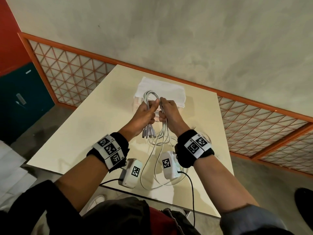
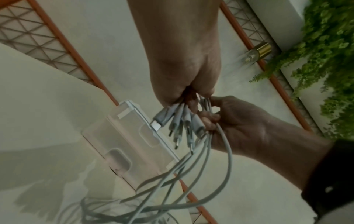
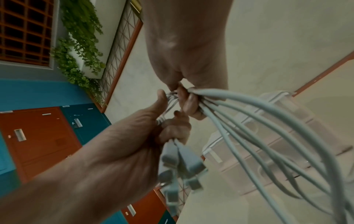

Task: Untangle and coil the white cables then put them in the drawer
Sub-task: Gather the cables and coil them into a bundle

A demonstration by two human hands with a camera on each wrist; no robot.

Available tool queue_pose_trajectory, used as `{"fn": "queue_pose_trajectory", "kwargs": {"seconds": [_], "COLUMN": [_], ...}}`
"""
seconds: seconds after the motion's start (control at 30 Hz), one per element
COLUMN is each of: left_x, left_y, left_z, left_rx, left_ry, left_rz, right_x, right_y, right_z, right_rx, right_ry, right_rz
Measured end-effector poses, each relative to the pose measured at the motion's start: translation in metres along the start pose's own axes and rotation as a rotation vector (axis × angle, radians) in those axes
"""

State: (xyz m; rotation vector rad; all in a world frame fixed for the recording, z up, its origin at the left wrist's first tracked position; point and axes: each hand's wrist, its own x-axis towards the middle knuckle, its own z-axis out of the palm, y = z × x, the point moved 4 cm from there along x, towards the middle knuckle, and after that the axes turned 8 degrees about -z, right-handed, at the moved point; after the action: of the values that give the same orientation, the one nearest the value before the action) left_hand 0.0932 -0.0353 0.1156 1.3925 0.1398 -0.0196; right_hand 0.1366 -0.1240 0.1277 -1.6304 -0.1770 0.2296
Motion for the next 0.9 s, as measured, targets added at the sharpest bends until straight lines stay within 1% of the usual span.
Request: {"fn": "queue_pose_trajectory", "kwargs": {"seconds": [0.27, 0.37, 0.47, 0.53, 0.6, 0.67, 0.73, 0.8, 0.9], "left_x": [0.004, 0.005, 0.007, 0.010, 0.013, 0.018, 0.021, 0.022, 0.021], "left_y": [-0.013, -0.012, -0.007, 0.001, 0.008, 0.010, 0.007, 0.005, 0.007], "left_z": [0.006, 0.004, 0.001, -0.002, -0.010, -0.023, -0.031, -0.034, -0.031], "left_rx": [0.006, 0.037, 0.068, 0.083, 0.067, 0.052, 0.074, 0.104, 0.041], "left_ry": [-0.033, -0.077, -0.097, -0.044, 0.087, 0.227, 0.312, 0.348, 0.339], "left_rz": [-0.046, -0.056, -0.030, 0.004, 0.020, -0.006, -0.035, -0.029, 0.008], "right_x": [0.002, -0.001, -0.005, -0.008, -0.014, -0.021, -0.025, -0.028, -0.033], "right_y": [0.023, 0.018, 0.008, 0.004, 0.005, 0.008, 0.008, 0.005, 0.002], "right_z": [0.000, -0.002, 0.001, 0.003, 0.003, 0.001, 0.000, 0.002, 0.007], "right_rx": [0.152, 0.183, 0.178, 0.110, -0.077, -0.223, -0.263, -0.249, -0.261], "right_ry": [0.088, 0.017, -0.068, -0.126, -0.239, -0.361, -0.427, -0.457, -0.487], "right_rz": [0.161, 0.159, 0.145, 0.129, 0.096, 0.042, -0.015, -0.050, -0.098]}}
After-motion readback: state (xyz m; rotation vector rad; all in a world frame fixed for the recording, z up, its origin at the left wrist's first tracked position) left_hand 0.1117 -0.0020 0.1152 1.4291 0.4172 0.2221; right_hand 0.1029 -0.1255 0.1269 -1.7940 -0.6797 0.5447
